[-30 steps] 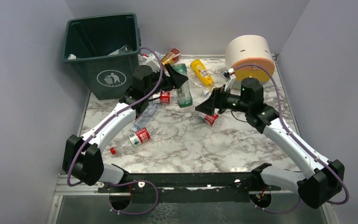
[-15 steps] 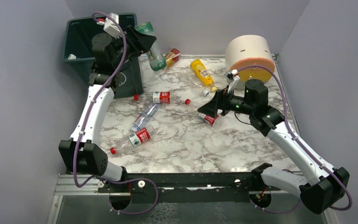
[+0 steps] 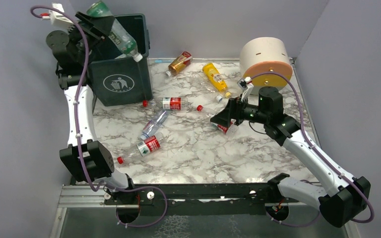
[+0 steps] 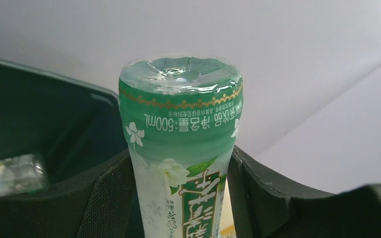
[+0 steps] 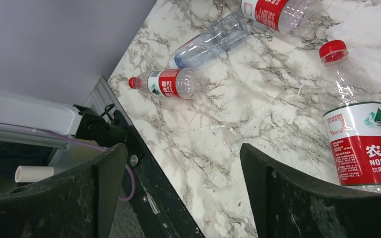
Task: Put the plastic bottles in the bin
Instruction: Place the plastic bottle in the trash bin.
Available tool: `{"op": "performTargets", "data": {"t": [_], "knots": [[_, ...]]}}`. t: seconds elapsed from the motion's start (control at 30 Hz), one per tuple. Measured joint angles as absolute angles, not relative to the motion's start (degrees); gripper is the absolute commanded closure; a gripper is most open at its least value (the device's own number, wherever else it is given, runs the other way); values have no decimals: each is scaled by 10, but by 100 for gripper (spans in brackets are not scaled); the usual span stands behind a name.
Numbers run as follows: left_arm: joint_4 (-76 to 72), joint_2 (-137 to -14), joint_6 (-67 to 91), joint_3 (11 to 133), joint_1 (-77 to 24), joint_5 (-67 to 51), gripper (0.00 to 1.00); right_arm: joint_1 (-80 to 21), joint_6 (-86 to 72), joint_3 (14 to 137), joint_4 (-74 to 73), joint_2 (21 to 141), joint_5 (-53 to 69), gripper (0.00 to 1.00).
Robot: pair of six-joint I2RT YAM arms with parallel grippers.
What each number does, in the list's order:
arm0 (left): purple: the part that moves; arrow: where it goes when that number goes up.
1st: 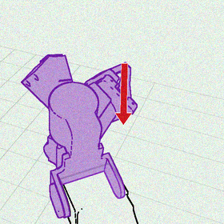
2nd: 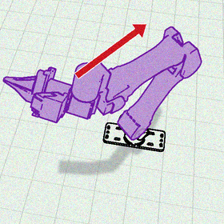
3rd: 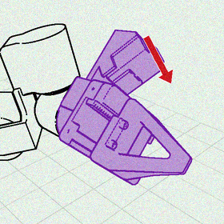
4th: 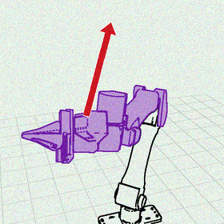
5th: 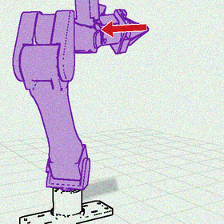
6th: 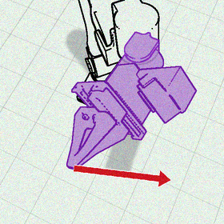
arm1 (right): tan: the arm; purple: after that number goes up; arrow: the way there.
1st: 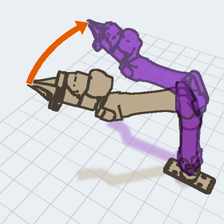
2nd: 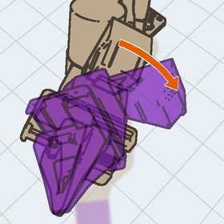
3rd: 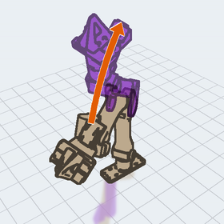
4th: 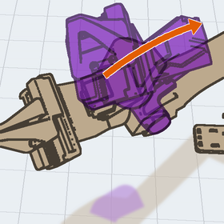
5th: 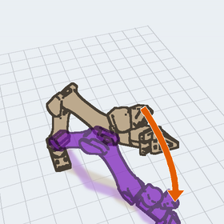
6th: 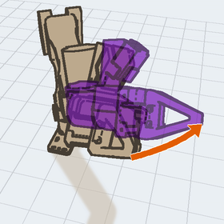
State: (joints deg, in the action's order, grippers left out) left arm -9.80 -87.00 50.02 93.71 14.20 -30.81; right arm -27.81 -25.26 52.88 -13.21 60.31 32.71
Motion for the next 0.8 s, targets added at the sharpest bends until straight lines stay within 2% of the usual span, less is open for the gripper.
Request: {"op": "performTargets", "data": {"t": [0.2,0.8], "knots": [[-159,-875,544,933,203,-308,34,-278,-252,523,-131,603,328,13],[-191,-927,489,901,203,-247,27,-278,-243,514,-130,623,327,12]]}}
